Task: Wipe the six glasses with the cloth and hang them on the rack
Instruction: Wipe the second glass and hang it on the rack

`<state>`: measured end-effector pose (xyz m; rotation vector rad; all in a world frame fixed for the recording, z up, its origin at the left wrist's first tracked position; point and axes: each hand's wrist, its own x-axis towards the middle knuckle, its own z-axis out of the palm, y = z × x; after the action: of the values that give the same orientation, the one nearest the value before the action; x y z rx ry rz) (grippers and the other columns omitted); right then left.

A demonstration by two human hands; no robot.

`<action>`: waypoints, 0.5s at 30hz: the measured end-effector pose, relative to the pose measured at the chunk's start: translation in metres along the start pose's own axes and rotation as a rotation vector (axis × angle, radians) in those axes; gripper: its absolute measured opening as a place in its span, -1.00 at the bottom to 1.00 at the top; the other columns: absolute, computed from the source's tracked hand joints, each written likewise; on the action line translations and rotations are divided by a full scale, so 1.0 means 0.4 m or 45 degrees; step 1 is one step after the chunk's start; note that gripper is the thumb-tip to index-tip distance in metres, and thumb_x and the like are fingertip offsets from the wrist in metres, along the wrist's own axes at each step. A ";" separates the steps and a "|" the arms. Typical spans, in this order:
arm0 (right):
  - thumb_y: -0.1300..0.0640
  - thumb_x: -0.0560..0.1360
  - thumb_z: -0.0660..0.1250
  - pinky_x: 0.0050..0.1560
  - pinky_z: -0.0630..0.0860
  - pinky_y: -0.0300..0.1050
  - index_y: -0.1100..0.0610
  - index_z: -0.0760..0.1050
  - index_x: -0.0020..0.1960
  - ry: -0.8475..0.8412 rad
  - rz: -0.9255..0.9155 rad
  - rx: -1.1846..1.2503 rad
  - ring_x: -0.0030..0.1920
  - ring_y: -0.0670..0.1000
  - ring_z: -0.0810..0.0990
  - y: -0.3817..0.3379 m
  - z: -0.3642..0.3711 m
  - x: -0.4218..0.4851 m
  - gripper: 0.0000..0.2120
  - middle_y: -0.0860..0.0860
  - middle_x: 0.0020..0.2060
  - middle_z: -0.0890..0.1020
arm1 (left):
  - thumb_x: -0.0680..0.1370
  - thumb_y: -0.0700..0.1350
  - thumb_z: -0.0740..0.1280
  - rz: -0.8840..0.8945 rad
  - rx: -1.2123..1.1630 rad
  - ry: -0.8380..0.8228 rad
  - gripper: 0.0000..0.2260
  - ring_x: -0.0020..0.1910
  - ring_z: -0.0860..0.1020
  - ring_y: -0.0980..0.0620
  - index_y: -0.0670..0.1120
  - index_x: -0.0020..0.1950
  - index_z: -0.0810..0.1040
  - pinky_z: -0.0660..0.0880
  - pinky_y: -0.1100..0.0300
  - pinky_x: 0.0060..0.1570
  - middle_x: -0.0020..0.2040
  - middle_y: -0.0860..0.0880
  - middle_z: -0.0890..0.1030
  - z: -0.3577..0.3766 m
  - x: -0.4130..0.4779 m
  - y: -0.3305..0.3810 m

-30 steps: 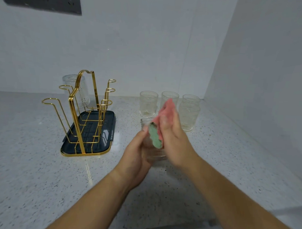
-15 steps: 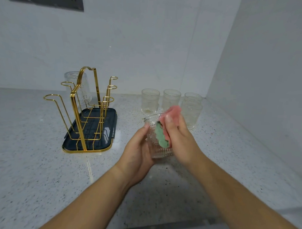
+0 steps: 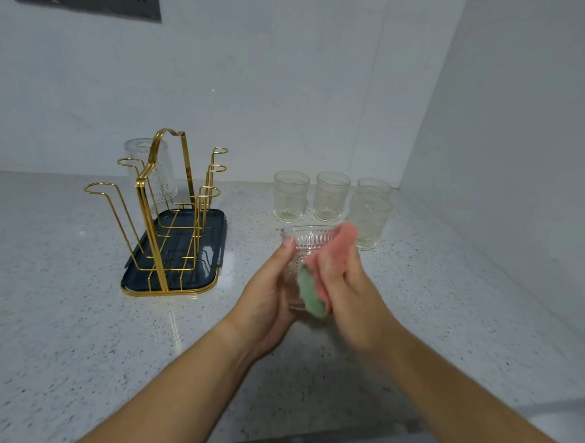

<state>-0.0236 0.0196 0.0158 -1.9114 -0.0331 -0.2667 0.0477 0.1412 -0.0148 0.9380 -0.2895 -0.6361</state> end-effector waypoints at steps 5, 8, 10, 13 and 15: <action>-0.45 0.51 -0.01 0.21 0.56 -0.20 -0.18 0.22 0.53 0.099 0.018 -0.011 0.17 -0.22 0.63 -0.026 0.015 0.049 -0.33 -0.14 0.26 0.61 | 0.72 0.18 0.02 0.035 -0.056 0.033 -0.45 0.41 0.56 -0.19 -0.12 0.48 0.53 0.40 -0.17 0.45 0.39 -0.22 0.61 -0.004 -0.007 -0.002; -0.41 0.57 -0.02 0.32 0.46 -0.26 -0.29 -0.15 0.60 -0.040 -0.061 -0.158 0.24 -0.28 0.51 0.021 0.056 0.003 -0.33 -0.14 0.41 0.47 | 0.61 0.29 0.23 0.055 -0.064 0.026 -0.36 0.37 0.60 -0.22 -0.18 0.47 0.47 0.45 -0.14 0.42 0.37 -0.29 0.60 -0.014 -0.011 0.004; -0.30 0.63 0.01 0.33 0.48 -0.19 -0.30 -0.15 0.58 -0.085 -0.078 -0.291 0.21 -0.23 0.50 0.054 0.051 -0.030 -0.41 -0.03 0.37 0.50 | 0.43 0.30 0.51 0.027 -0.098 0.113 -0.21 0.33 0.62 -0.28 -0.15 0.47 0.39 0.53 -0.16 0.34 0.39 -0.36 0.56 -0.020 -0.004 0.004; -0.11 0.68 0.11 0.29 0.44 -0.33 -0.42 0.11 0.35 -0.088 -0.124 -0.313 0.26 -0.26 0.53 0.066 0.025 -0.062 -0.68 -0.19 0.24 0.54 | 0.36 0.18 0.64 0.061 -0.041 0.125 -0.07 0.30 0.63 -0.28 -0.21 0.54 0.30 0.60 -0.13 0.25 0.40 -0.38 0.53 -0.020 0.001 -0.007; -0.11 0.69 0.11 0.16 0.52 -0.33 -0.35 0.23 0.26 -0.070 -0.103 -0.288 0.13 -0.27 0.59 0.064 0.016 -0.070 -0.81 -0.21 0.11 0.60 | 0.42 0.04 0.57 0.094 0.001 0.146 -0.20 0.13 0.70 -0.21 -0.23 0.51 0.29 0.66 -0.08 0.11 0.20 -0.29 0.67 -0.018 0.002 -0.017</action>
<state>-0.0460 0.0195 -0.0156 -2.1451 -0.1220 -0.2818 0.0491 0.1426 -0.0244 0.9568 -0.2214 -0.5123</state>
